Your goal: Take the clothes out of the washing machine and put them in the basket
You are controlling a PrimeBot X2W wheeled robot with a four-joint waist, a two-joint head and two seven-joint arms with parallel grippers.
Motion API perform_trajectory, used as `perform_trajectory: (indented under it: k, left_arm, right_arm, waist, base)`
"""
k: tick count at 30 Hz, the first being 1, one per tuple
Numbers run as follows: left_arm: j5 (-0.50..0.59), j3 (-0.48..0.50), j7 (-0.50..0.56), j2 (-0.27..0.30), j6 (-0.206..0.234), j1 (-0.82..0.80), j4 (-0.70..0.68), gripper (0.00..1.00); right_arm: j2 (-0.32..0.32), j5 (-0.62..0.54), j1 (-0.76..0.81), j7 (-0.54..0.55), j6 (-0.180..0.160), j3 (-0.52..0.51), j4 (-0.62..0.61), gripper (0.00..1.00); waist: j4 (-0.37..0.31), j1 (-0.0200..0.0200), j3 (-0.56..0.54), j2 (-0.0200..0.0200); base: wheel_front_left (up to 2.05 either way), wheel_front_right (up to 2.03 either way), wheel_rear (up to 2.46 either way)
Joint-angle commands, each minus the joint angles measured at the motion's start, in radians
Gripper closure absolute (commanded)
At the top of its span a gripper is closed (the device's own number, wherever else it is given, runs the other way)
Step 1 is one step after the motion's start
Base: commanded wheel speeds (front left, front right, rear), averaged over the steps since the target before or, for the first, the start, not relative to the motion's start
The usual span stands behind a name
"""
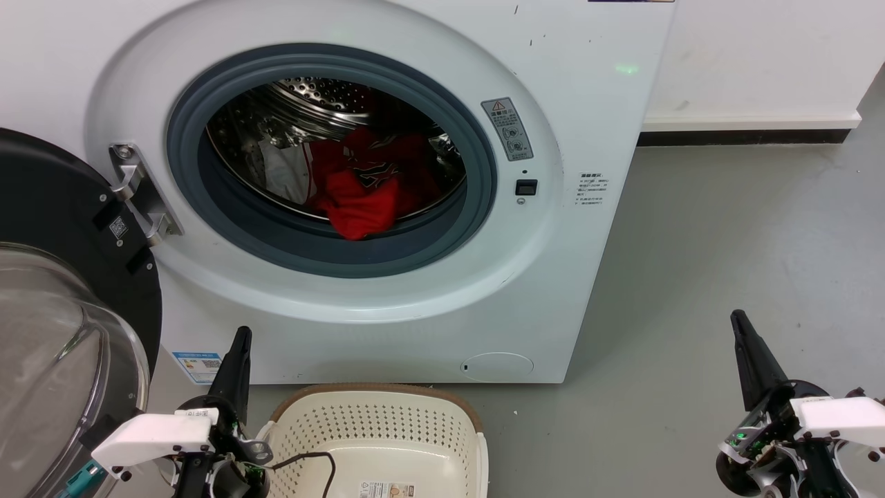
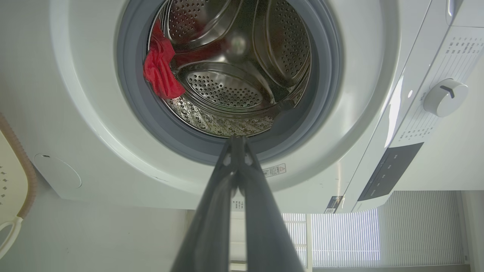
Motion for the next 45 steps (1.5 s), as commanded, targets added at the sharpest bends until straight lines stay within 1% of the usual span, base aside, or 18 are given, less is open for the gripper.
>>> perform_trajectory:
  k: [1,24,25,29,33,38,45]
  left_arm:
    - [0.0,0.002,0.004,0.0,-0.002,-0.006,-0.001,1.0]
    - [0.0,0.002,0.004,0.0,-0.002,-0.006,-0.001,1.0]
    - [0.0,0.0,-0.001,0.0,0.0,0.0,0.0,0.0]
    - [0.001,-0.005,-0.004,-0.003,0.0,0.026,0.029,0.0]
    - [0.041,0.0,-0.025,-0.002,0.001,0.029,0.016,0.0]
    - [0.127,0.003,-0.05,-0.002,0.012,0.031,-0.013,0.0]
    - [0.265,-0.01,-0.083,-0.002,0.043,0.04,-0.056,0.0]
  right_arm:
    - [0.003,-0.004,-0.014,0.001,0.0,0.001,0.001,1.0]
    - [0.003,-0.004,-0.014,0.001,0.0,0.001,0.001,1.0]
    - [0.0,0.0,0.0,-0.001,0.0,0.0,0.0,0.0]
    - [0.001,0.0,0.024,-0.002,0.0,0.002,0.029,0.0]
    - [0.001,-0.028,0.029,-0.023,0.0,0.004,0.023,0.0]
    - [0.001,-0.121,0.035,-0.048,0.0,-0.001,0.0,0.0]
    - [0.001,-0.283,0.046,-0.081,0.0,0.002,-0.054,0.0]
  waist:
    - [0.0,0.0,0.0,0.0]
    - [0.0,0.0,0.0,0.0]
    - [0.0,0.0,0.0,0.0]
    - [0.0,0.0,0.0,0.0]
    - [0.001,0.0,0.001,0.0]
    - [0.001,0.0,0.002,0.0]
    - [0.002,0.0,0.005,0.0]
  base:
    - [0.0,0.0,0.0]
    - [0.0,0.0,0.0]
    - [0.0,0.0,0.0]
    - [0.0,0.0,0.0]
    - [0.0,0.0,0.0]
    - [0.0,0.0,0.0]
    - [0.0,0.0,0.0]
